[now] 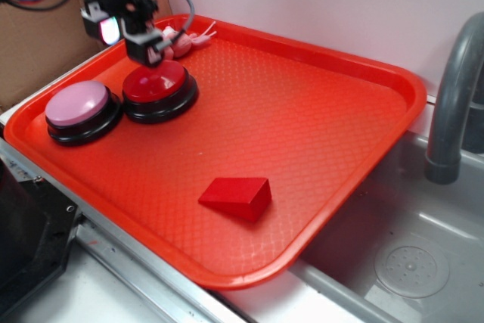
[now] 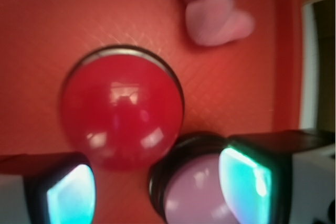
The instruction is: Push the red button.
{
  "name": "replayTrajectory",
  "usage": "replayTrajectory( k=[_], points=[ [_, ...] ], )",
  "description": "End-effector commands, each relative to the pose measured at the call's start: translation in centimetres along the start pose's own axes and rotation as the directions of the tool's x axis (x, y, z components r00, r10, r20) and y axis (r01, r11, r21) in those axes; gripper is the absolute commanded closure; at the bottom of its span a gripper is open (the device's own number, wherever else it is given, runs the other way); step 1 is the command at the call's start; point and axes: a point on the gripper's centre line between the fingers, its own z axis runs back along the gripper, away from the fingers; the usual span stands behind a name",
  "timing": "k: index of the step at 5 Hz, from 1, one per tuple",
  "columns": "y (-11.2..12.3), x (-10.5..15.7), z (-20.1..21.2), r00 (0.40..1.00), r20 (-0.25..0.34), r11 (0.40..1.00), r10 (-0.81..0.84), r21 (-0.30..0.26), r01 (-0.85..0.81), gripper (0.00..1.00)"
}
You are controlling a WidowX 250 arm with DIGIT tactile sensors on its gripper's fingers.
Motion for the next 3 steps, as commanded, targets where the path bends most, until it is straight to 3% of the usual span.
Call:
replayTrajectory(
  k=[1, 3],
  points=[
    [1.4, -0.6, 3.3, 0.995, 0.078, 0.998, 0.059, -0.002, -0.059, 0.0],
    [1.2, -1.4, 4.5, 0.995, 0.084, 0.999, 0.05, 0.015, -0.052, 0.0]
  ],
)
